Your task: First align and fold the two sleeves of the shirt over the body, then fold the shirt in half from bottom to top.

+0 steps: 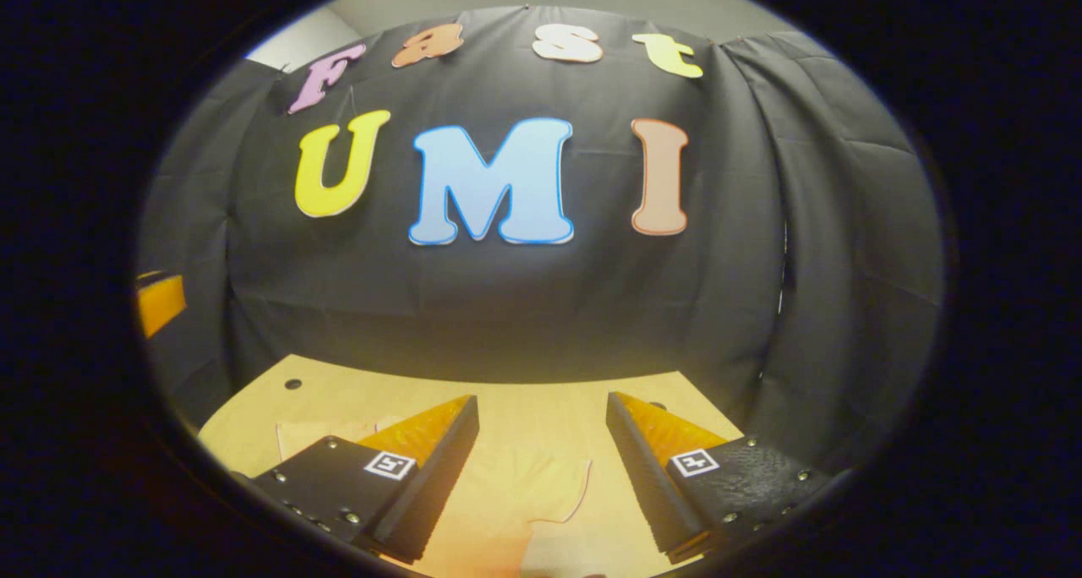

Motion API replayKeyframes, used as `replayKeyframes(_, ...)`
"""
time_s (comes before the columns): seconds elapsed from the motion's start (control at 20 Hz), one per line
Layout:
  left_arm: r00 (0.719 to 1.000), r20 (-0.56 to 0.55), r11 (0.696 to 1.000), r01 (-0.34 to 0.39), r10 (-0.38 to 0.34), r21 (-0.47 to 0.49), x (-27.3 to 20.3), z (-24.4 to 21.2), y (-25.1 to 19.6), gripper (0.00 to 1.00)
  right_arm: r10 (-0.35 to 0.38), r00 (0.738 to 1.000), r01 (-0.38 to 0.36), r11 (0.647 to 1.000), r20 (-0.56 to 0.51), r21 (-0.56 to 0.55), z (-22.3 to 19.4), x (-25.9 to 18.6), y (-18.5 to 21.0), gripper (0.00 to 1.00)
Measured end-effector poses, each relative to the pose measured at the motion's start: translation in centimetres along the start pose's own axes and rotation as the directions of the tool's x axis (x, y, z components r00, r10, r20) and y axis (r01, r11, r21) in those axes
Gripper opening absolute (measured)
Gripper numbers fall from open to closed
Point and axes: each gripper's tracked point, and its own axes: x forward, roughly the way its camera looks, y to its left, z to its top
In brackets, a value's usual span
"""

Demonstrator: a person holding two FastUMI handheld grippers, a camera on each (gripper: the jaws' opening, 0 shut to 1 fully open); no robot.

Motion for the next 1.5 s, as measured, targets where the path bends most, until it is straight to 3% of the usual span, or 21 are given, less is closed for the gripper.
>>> replayKeyframes(0.25, 1.000, -0.017, 1.000, -0.025, 0.025, 0.004, -0.5, -0.7, 1.1, 0.93, -0.002, 0.985, 0.011, 0.999, -0.172, 0.050, -6.2, 4.2, -1.7, 0.94)
replayKeyframes(0.3, 0.999, -0.022, 1.000, -0.030, 0.030, 0.006, -0.5, -0.8, 1.4, 0.99, -0.001, 0.979, 0.012, 0.999, -0.205, 0.053, -7.4, 4.9, -1.9, 0.95)
replayKeyframes(0.4, 0.999, -0.030, 0.999, -0.040, 0.040, 0.011, -0.3, -1.0, 1.8, 0.99, -0.005, 0.963, 0.020, 0.998, -0.268, 0.052, -10.0, 5.9, -2.7, 0.94)
replayKeyframes(0.85, 0.994, -0.072, 0.997, -0.078, 0.079, 0.018, 0.4, -2.5, 3.5, 0.99, -0.015, 0.852, 0.061, 0.996, -0.523, 0.071, -20.0, 10.6, -3.8, 0.95)
replayKeyframes(0.95, 0.993, -0.081, 0.996, -0.087, 0.089, 0.023, 0.6, -2.8, 3.7, 0.98, -0.017, 0.834, 0.076, 0.994, -0.552, 0.084, -21.3, 11.2, -4.0, 0.95)
replayKeyframes(1.0, 0.992, -0.083, 0.996, -0.091, 0.093, 0.025, 0.8, -2.9, 3.9, 0.92, -0.018, 0.826, 0.080, 0.993, -0.563, 0.086, -21.8, 11.3, -4.0, 0.95)
replayKeyframes(1.05, 0.992, -0.087, 0.995, -0.094, 0.096, 0.025, 0.9, -3.1, 4.0, 0.98, -0.016, 0.819, 0.078, 0.993, -0.573, 0.084, -22.2, 11.5, -4.1, 0.95)
replayKeyframes(1.1, 0.991, -0.091, 0.995, -0.098, 0.100, 0.025, 1.0, -3.2, 4.0, 0.87, -0.013, 0.811, 0.074, 0.994, -0.584, 0.080, -22.9, 11.7, -4.1, 0.95)
replayKeyframes(1.2, 0.990, -0.100, 0.994, -0.102, 0.104, 0.023, 1.1, -3.4, 4.0, 0.92, -0.013, 0.795, 0.069, 0.995, -0.607, 0.069, -23.9, 11.8, -4.5, 0.95)
replayKeyframes(1.3, 0.989, -0.103, 0.994, -0.105, 0.107, 0.019, 1.2, -3.7, 3.9, 0.87, -0.008, 0.779, 0.064, 0.996, -0.628, 0.068, -24.8, 11.8, -4.6, 0.95)
replayKeyframes(1.5, 0.987, -0.119, 0.994, -0.111, 0.112, 0.009, 1.5, -4.3, 3.7, 0.92, 0.007, 0.787, 0.040, 0.997, -0.617, 0.062, -24.8, 12.2, -4.2, 0.90)
